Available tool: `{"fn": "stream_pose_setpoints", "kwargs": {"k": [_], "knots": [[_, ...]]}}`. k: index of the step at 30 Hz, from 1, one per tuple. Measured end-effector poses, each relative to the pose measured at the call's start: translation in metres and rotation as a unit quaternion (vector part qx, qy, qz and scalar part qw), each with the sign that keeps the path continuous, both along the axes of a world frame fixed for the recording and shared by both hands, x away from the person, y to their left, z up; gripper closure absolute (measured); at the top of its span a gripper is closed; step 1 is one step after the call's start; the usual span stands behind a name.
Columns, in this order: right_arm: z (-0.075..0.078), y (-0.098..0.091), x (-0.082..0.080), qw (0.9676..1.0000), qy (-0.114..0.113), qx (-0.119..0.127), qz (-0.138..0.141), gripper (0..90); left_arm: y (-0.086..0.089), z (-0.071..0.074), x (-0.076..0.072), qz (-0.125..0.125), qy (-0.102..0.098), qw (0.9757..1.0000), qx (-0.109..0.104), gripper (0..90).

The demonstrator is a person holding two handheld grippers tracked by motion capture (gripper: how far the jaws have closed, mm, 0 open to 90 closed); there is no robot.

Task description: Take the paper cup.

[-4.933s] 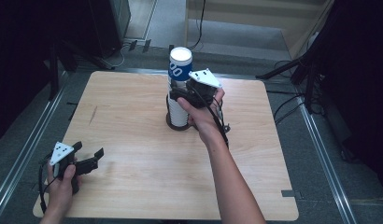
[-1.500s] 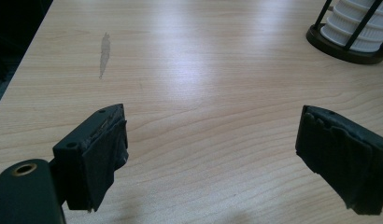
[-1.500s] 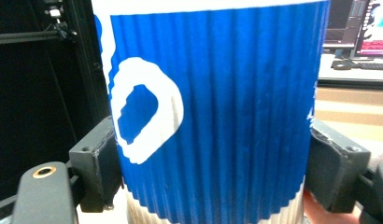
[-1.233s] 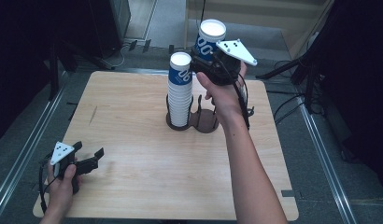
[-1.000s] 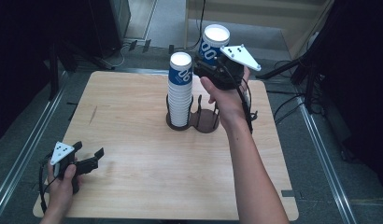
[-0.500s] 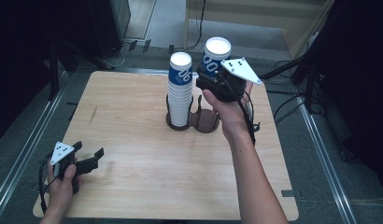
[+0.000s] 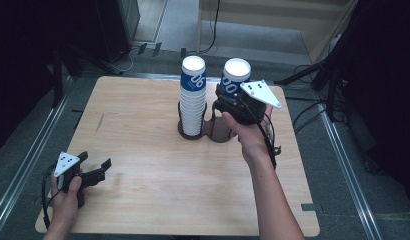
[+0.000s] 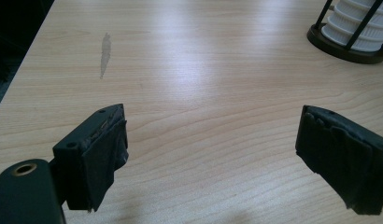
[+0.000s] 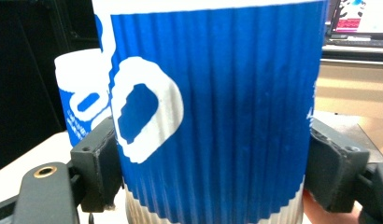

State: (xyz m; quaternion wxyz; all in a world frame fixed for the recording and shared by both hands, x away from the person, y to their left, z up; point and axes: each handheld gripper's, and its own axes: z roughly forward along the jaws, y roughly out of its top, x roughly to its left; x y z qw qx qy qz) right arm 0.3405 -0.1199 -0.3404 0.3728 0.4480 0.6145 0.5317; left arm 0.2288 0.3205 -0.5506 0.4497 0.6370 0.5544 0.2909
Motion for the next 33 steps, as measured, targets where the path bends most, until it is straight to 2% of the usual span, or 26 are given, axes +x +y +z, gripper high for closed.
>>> {"fn": "stream_pose_setpoints", "kwargs": {"k": [3, 12, 17, 26, 33], "knots": [[-0.006, -0.003, -0.004, 1.0, 0.002, -0.005, -0.002, 18.4, 0.0, 0.0, 0.0, 0.0, 0.0, 1.0, 0.0, 9.9], [-0.021, -0.011, -0.014, 1.0, 0.006, 0.002, -0.006, 18.4, 0.0, 0.0, 0.0, 0.0, 0.0, 1.0, -0.001, 9.9], [-0.033, -0.011, -0.021, 0.9998, 0.004, -0.013, -0.012, 18.3, 0.0, 0.0, 0.0, 0.0, 0.0, 1.0, -0.001, 9.9], [-0.062, -0.019, -0.03, 0.9995, 0.024, -0.016, -0.01, 18.3, 0.0, 0.0, 0.0, 0.0, 0.001, 1.0, 0.001, 9.9], [-0.072, -0.025, -0.036, 0.9994, 0.03, -0.013, -0.013, 18.3, -0.001, 0.0, 0.0, 0.0, 0.0, 1.0, 0.002, 9.9]]}}
